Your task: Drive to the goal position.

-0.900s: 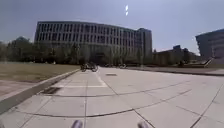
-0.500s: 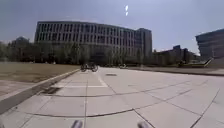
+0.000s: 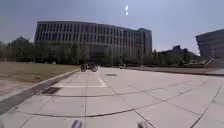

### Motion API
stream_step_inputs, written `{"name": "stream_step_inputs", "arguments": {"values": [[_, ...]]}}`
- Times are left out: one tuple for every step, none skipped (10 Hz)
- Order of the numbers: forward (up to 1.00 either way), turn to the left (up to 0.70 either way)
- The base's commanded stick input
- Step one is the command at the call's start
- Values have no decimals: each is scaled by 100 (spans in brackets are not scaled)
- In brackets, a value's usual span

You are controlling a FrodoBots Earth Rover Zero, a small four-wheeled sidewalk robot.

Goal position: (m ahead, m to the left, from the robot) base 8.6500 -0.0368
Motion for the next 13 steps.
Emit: {"name": "stream_step_inputs", "arguments": {"values": [[85,34],[85,34],[85,34],[85,34],[85,34],[85,27],[85,0],[85,0],[85,0],[85,0],[85,0],[85,0],[85,0]]}}
